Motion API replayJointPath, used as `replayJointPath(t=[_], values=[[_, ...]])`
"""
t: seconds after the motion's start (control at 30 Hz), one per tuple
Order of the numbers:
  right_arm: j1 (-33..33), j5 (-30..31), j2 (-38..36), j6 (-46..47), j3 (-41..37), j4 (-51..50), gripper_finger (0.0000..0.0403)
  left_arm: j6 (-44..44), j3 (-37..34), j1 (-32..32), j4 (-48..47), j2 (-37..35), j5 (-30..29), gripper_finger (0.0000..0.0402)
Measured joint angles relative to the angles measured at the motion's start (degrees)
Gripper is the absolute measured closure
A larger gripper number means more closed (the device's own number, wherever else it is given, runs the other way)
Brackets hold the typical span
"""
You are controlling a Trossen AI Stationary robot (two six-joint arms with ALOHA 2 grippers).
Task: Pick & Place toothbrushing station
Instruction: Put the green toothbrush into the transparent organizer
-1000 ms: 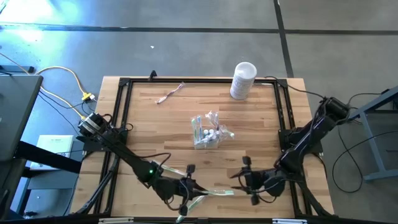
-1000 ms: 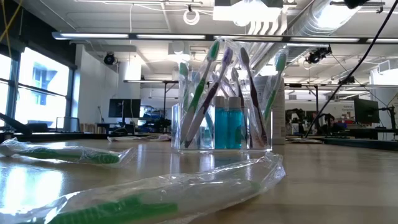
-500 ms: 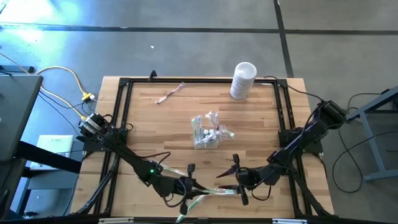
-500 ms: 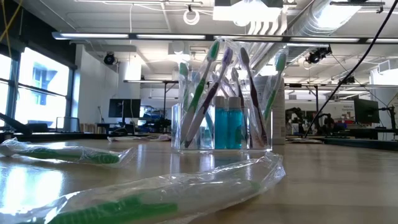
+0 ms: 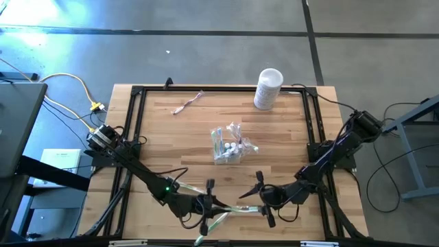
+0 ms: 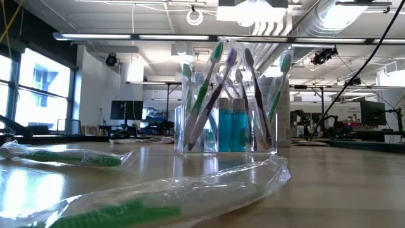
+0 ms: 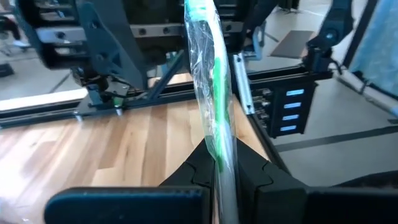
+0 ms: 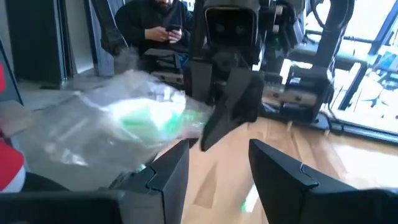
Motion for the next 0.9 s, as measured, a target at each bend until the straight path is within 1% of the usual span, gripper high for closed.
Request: replayJointPath(t=[0.07,0.3,0.47,0.53,0.63,0.73,0.83,0.87,0.9], values=[[0.0,0.0,0.0,1.2,0.0,-0.2,0.0244,0.5,0.0,0.0,-0.1,0.0,-1.3,0.0387],[0.0,-1.4,0.0,0.7,0.0,2.0,0.0244,0.8,0.0,0.0,-0.8,0.0,-4.4,0.0387],[-0.1,-1.3,0.0,-1.1,0.0,4.0,0.0244,1.5,0.0,0.0,-0.9,0.0,-4.8,0.0387],[-0.1,-1.3,0.0,-2.0,0.0,4.3,0.0250,1.5,0.0,0.0,-1.1,0.0,-4.8,0.0387],[-0.2,-1.3,0.0,-2.2,0.0,4.2,0.0274,1.5,0.0,0.0,-1.9,0.0,-4.9,0.0387],[-0.5,-2.1,0.0,-2.2,0.0,3.8,0.0316,1.5,0.0,0.0,-1.8,0.0,-5.1,0.0383],[-1.1,-4.3,0.0,-2.3,0.0,3.7,0.0371,1.5,0.0,0.0,-1.8,0.0,-5.1,0.0363],[-1.3,-4.7,0.0,-2.4,0.0,3.7,0.0384,1.5,0.0,0.0,-1.8,0.0,-4.8,0.0356],[-1.5,-5.4,0.0,-2.5,0.0,3.6,0.0388,1.5,0.0,0.0,-1.8,0.0,-4.8,0.0350]])
